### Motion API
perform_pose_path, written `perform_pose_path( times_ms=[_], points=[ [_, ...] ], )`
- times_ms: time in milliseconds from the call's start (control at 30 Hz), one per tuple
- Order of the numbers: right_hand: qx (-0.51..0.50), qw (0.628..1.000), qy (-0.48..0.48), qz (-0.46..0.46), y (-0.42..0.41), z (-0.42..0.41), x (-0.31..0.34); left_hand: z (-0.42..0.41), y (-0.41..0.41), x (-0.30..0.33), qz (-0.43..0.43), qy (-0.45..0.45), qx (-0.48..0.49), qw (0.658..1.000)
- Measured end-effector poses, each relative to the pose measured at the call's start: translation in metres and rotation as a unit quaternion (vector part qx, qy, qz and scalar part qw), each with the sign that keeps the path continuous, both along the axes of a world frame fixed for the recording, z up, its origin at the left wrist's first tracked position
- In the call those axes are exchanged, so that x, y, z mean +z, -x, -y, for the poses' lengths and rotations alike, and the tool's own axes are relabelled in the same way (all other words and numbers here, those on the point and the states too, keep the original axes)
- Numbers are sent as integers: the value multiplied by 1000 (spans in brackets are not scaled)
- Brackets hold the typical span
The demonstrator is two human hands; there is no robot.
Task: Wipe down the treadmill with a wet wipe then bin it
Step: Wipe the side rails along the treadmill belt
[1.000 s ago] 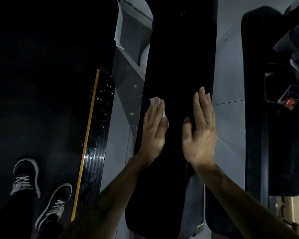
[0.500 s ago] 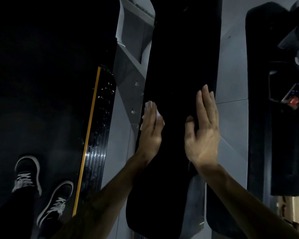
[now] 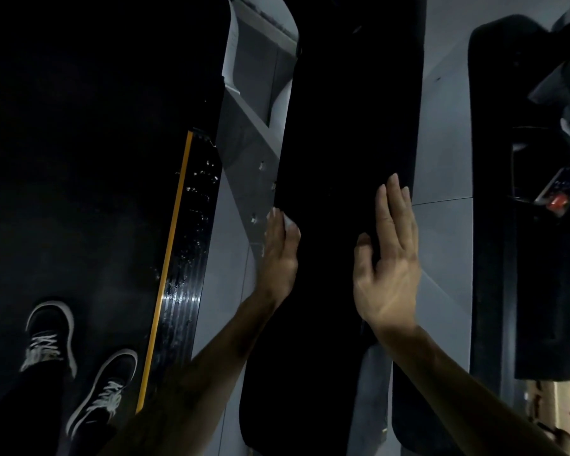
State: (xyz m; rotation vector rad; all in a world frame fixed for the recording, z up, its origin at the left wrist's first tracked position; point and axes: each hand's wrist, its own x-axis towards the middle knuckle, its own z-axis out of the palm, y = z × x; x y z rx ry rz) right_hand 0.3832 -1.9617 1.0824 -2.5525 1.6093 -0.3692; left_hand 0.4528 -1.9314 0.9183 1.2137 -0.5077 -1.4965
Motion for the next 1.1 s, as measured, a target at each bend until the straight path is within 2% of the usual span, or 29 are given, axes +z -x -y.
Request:
perform_pose_path(
  times_ms=[233, 467, 567, 667, 833, 933, 1100],
  points=[
    [0, 1000, 1, 4, 1, 2, -1, 44, -18, -3, -5, 54, 17, 998],
    [-1, 1000, -2, 2, 0, 1, 0, 23, -9, -14, -50, 12, 33, 998],
    [0, 1000, -4, 6, 1, 2, 0, 5, 2, -6, -11, -2, 14, 1000],
    [-1, 1000, -1, 8, 0, 2, -1, 22, -7, 3, 3, 51, 28, 998],
    [-2, 1000, -4, 12, 2, 2, -1, 57, -30, -4, -38, 11, 11, 999],
    [-5, 1000, -6, 10, 1, 3, 0, 42, -19, -14, -49, 24, 25, 998],
    [-4, 1000, -13, 5, 1, 2, 1, -3, 1, 3, 2, 30, 2, 1000]
  ],
)
